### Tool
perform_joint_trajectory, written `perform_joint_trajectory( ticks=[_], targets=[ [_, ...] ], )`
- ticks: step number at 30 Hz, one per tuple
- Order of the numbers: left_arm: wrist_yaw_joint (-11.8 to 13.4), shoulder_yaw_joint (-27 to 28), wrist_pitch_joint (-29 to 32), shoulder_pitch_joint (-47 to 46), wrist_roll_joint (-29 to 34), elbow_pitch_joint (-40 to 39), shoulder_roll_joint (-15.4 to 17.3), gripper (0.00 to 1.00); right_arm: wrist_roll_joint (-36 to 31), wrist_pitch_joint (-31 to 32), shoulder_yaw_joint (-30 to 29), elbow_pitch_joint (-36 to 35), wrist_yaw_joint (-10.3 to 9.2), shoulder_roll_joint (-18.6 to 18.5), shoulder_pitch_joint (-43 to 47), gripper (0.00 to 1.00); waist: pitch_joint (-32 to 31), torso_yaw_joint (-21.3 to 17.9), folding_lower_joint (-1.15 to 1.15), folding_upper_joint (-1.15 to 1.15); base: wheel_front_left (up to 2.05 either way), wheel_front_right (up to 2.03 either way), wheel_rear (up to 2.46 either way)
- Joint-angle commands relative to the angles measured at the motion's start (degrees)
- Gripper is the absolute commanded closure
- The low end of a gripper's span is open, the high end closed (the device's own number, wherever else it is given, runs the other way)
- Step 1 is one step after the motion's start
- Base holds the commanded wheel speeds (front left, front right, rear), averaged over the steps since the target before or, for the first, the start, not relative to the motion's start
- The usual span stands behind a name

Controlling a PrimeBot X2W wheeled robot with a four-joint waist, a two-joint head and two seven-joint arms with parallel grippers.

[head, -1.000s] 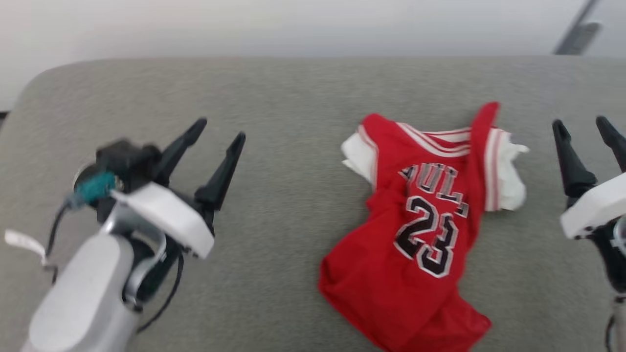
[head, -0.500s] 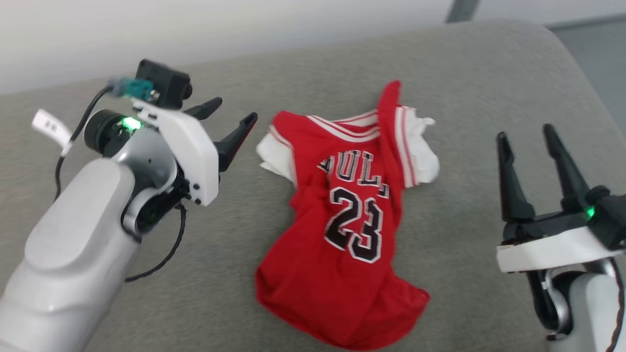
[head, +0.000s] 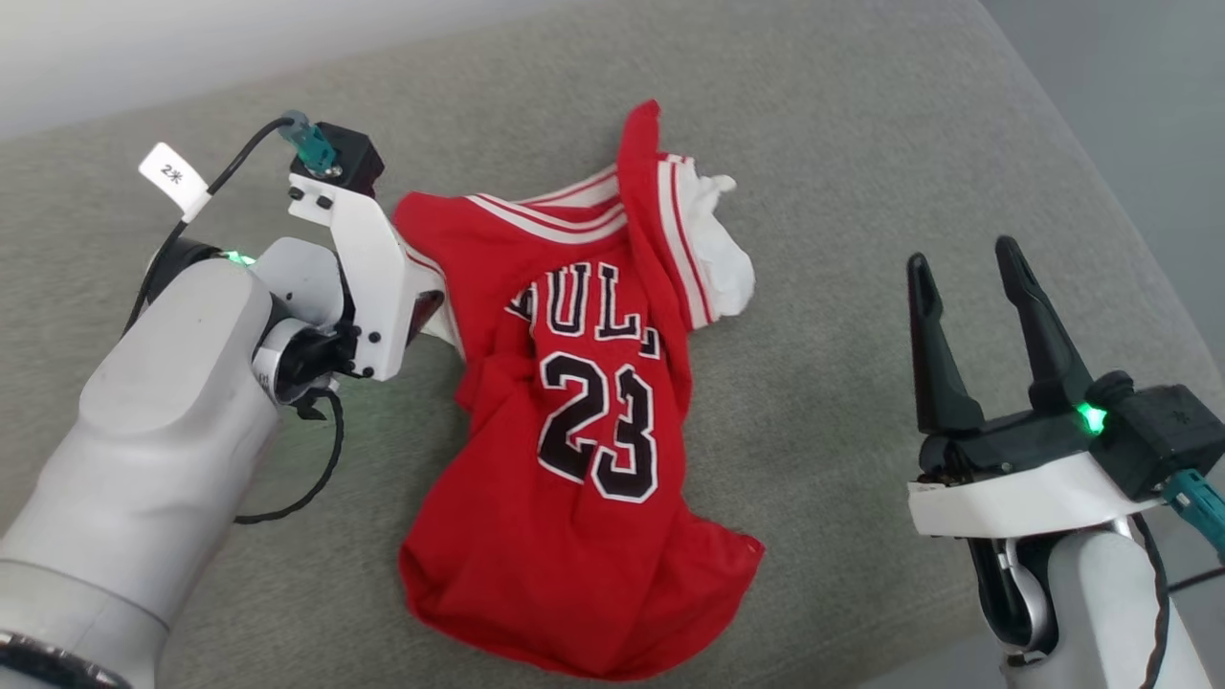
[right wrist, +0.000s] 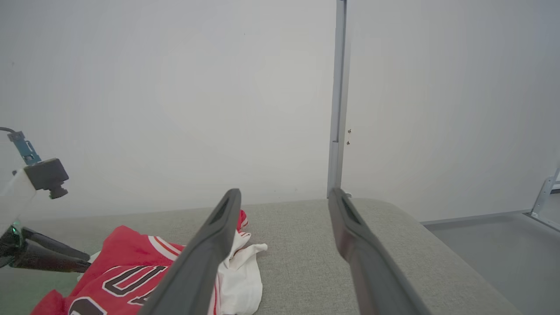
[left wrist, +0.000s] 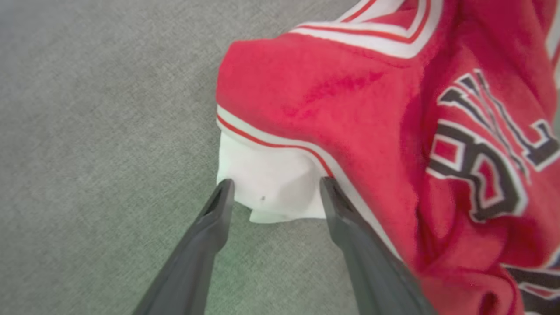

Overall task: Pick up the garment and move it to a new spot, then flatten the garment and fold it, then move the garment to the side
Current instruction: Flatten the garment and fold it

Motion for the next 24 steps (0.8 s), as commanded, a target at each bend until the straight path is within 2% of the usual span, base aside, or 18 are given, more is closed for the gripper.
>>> perform_joint_trajectory(
  ticks=[1, 6, 10, 13, 14, 15, 20, 24],
  targets=[
    [0.6, -0.6, 0.5, -1.7, 1.3, 2.0, -0.2, 0.00, 0.6, -0.5, 0.3, -0.3, -0.02, 0.4, -0.7, 0.00, 1.7, -1.5, 0.00, 0.00, 0.00, 0.00, 0.00],
    [1.4, -1.7, 0.9, -3.4, 2.2, 6.9, -1.3, 0.00, 1.0, -0.8, 0.7, -0.6, -0.02, 0.7, -1.4, 0.00, 2.9, -2.3, 0.00, 0.00, 0.00, 0.00, 0.00],
    [3.1, -4.7, 4.4, -3.7, 5.1, 13.6, -2.3, 0.00, 1.5, -0.8, 1.1, -0.6, -0.02, 0.8, -1.9, 0.00, 3.7, -2.6, 0.00, 0.00, 0.00, 0.00, 0.00],
    [3.4, -5.8, 6.8, -3.3, 5.2, 16.5, -3.4, 0.00, 1.6, -0.8, 0.8, -0.9, -0.02, 0.8, -2.1, 0.00, 3.9, -2.4, 0.00, 0.00, 0.00, 0.00, 0.00],
    [3.1, -6.1, 7.2, -3.3, 5.3, 17.1, -3.8, 0.78, 1.7, -0.8, 0.6, -0.9, -0.02, 0.8, -2.1, 0.00, 3.9, -2.3, 0.00, 0.00, 0.00, 0.00, 0.00],
    [2.8, -6.5, 7.4, -3.2, 5.4, 17.7, -4.2, 1.00, 1.6, -0.8, 0.5, -0.8, -0.02, 0.8, -2.1, 0.00, 3.9, -2.2, 0.00, 0.00, 0.00, 0.00, 0.00],
    [1.5, -6.4, 6.2, -4.6, 4.4, 18.5, -4.9, 1.00, 1.0, -0.8, -0.6, -1.2, -0.02, 0.9, -1.4, 0.00, 3.2, -0.5, 0.00, 0.00, 0.00, 0.00, 0.00],
    [1.2, -5.7, 5.0, -6.6, 4.0, 17.6, -3.7, 1.00, 0.4, -0.8, -1.8, -1.2, -0.02, 0.8, -0.1, 0.00, 1.7, 2.0, 0.00, 0.00, 0.00, 0.00, 0.00]
  ],
)
